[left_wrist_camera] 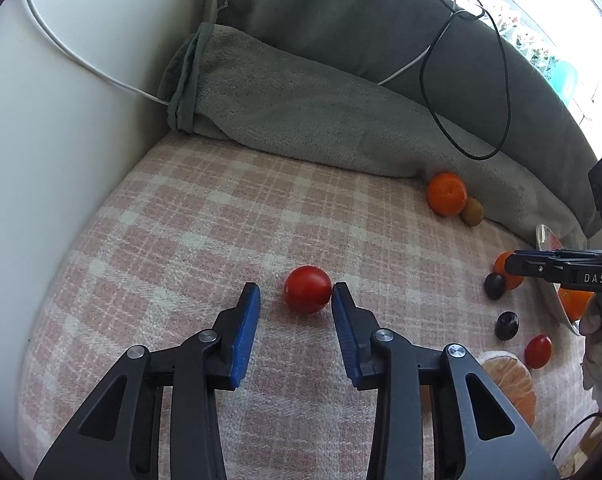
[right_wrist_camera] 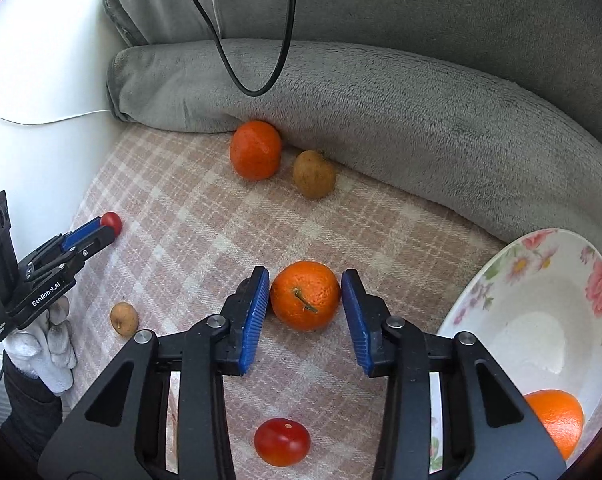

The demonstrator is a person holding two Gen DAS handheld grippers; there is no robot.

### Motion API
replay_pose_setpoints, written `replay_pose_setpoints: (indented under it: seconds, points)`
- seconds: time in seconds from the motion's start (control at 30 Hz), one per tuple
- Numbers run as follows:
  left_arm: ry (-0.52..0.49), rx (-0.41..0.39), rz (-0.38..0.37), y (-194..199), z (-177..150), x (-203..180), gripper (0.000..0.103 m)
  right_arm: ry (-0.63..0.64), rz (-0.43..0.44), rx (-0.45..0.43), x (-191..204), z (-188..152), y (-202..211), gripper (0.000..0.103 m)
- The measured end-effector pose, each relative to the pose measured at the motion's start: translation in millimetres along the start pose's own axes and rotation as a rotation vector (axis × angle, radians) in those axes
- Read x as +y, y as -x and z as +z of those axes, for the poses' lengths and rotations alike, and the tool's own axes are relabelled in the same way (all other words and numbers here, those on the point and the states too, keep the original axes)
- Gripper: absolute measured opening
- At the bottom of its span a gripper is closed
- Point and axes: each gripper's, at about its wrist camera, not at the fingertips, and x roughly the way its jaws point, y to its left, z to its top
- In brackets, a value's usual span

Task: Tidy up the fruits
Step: 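Grasp the small mandarin with the right gripper while the left gripper grasps a cherry tomato, then carry the mandarin and cherry tomato over the bowl with both grippers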

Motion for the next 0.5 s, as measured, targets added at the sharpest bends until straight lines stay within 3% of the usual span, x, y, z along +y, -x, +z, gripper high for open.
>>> replay_pose_setpoints:
  seconds: [0.2, 0.5]
  points:
    - [-0.028, 0.01, -0.005, -6.3, 3.5, -7.6, 0.023, -0.008, 0.002, -0.004, -2.1, -1.5, -0.1, 0.038]
    - [-0.035, -0.008, 0.006, -6.4, 3.7, -13.1, 0.022, -0.015, 0.01, -0.022, -2.2, -2.1, 4.4, 0.037]
